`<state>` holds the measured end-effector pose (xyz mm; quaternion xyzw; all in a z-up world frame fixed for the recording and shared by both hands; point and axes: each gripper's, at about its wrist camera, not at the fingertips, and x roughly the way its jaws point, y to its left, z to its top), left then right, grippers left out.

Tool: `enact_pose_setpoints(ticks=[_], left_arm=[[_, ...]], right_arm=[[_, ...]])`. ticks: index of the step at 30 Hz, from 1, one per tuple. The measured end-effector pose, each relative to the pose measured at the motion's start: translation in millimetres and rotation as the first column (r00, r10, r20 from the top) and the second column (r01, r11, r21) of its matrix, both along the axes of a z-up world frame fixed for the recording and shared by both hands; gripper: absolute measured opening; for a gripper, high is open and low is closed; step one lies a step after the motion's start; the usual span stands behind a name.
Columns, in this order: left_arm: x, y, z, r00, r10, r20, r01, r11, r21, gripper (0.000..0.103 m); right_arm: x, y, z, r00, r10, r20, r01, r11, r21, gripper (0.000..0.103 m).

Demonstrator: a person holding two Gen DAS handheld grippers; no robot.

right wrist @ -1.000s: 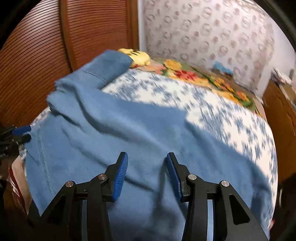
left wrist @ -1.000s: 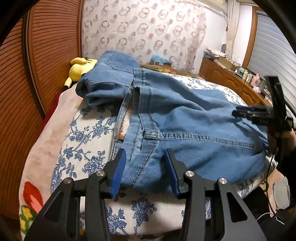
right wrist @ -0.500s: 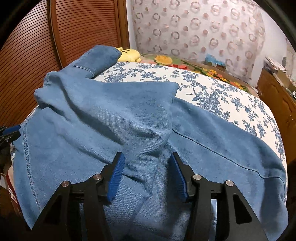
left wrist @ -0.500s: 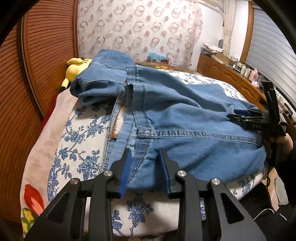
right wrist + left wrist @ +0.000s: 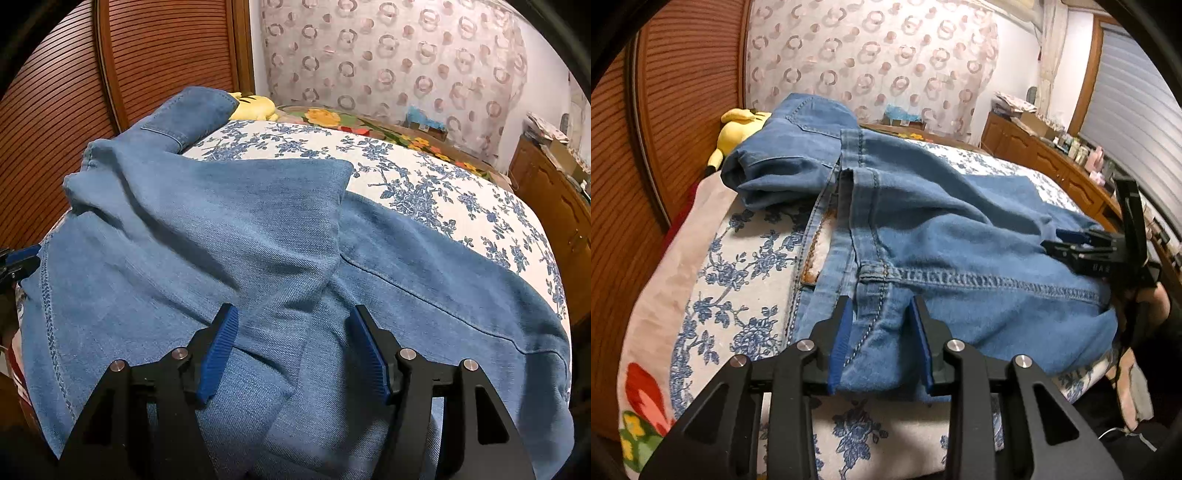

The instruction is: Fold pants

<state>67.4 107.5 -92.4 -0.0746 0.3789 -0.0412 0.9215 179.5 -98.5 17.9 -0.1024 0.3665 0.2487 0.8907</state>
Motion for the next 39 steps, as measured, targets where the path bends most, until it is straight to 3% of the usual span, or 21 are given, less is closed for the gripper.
enact_pose_setpoints(ticks=[5,8,11,19,26,32,35,39], left_arm=[[8,-3,1,1.0,-0.011,0.0,0.011,1.0,0.01,0.033],[9,-5,2,1.0,-0.029,0.009,0.029,1.0,-0.004,0.019],[6,-8,2,0.999,-0.031,0.015,0.031,0.999,0.009,0.013],[-24,1,31,0.994,-0.029,0.101,0.03,1.0,-0.008,0.012],[-43,13,29,0.996,-0.017,0.087,0.017,1.0,-0.001,0.012],[-39,10,18,0.998,-0.007,0.065,0.007,1.0,0.003,0.012],[-39,8,24,0.996,-0.014,0.083,0.013,1.0,0.012,0.016],[-39,4,37,0.993,-0.019,0.118,0.016,0.999,0.033,0.047]], right_arm=[[1,-1,-1,1.0,0.001,0.0,-0.001,1.0,0.0,0.065],[0,0,0,1.0,-0.002,0.002,0.002,1.0,0.001,0.065],[0,-1,-1,1.0,-0.002,0.003,0.002,1.0,0.001,0.065],[-6,-11,9,1.0,0.01,0.01,-0.01,0.999,0.04,0.063],[-41,-49,38,0.997,-0.004,0.078,-0.002,0.997,0.077,0.052],[-65,-90,37,0.994,-0.058,0.09,0.051,0.995,0.086,0.05],[-74,-111,33,0.992,-0.095,0.084,0.086,0.992,0.097,0.05],[-84,-135,28,0.985,-0.154,0.08,0.145,0.983,0.111,0.05]])
